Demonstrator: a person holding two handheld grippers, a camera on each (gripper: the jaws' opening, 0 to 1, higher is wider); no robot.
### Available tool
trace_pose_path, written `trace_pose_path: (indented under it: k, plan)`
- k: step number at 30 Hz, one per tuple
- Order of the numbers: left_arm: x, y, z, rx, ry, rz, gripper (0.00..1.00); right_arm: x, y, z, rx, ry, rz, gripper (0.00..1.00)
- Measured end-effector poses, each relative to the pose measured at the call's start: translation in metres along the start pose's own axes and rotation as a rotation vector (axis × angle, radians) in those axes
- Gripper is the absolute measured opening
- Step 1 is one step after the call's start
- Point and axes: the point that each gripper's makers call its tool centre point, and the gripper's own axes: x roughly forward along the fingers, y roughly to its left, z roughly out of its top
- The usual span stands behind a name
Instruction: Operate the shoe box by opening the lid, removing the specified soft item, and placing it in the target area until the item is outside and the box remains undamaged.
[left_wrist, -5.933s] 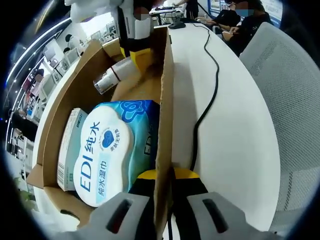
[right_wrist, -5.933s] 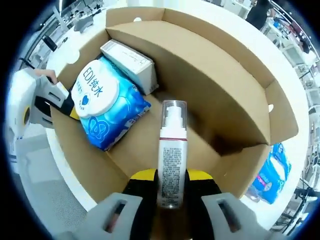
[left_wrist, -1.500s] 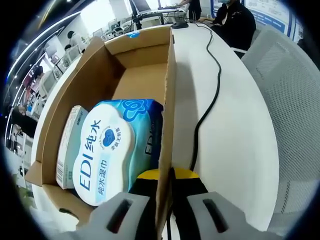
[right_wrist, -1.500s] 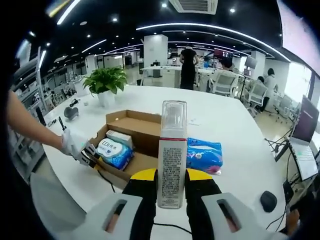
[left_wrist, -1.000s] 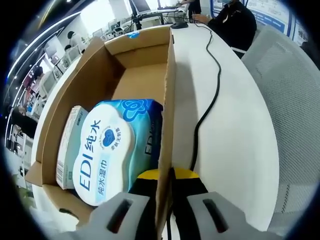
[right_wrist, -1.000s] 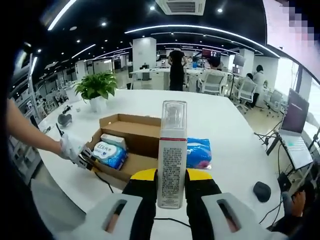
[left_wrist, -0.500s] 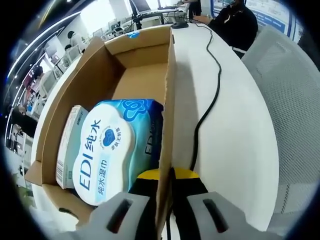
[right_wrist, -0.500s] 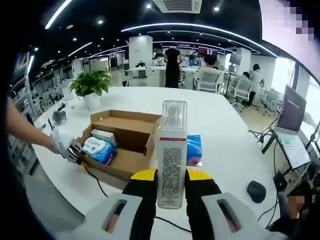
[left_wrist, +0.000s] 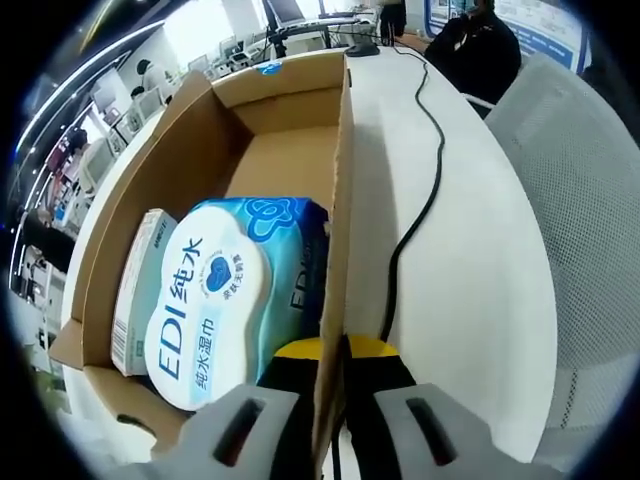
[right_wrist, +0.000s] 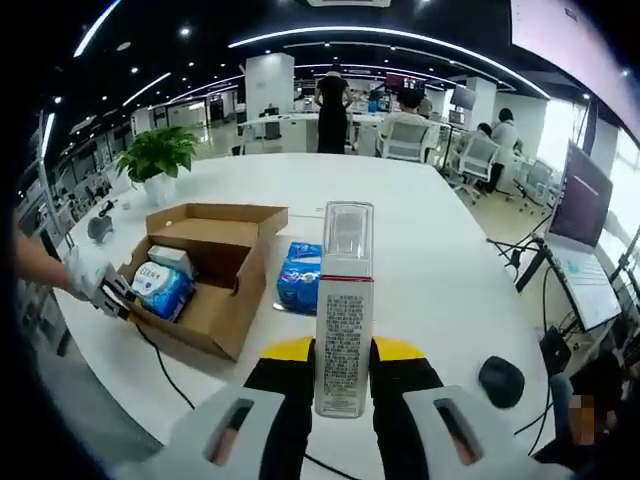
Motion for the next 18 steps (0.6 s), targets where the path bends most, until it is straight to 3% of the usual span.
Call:
trace_pose_path:
  k: [4,18]
  plan:
    - [0.000,0.000,0.000,-0.005,0.002,0.000,0.04,0.002,-0.008,0.000,0.049,0.007,-0.002,0.18]
    - [-0.001,0.001,0.001,-0.024,0.007,-0.001,0.04,0.031,-0.028,-0.009,0.065,0.042,0.000,0.18]
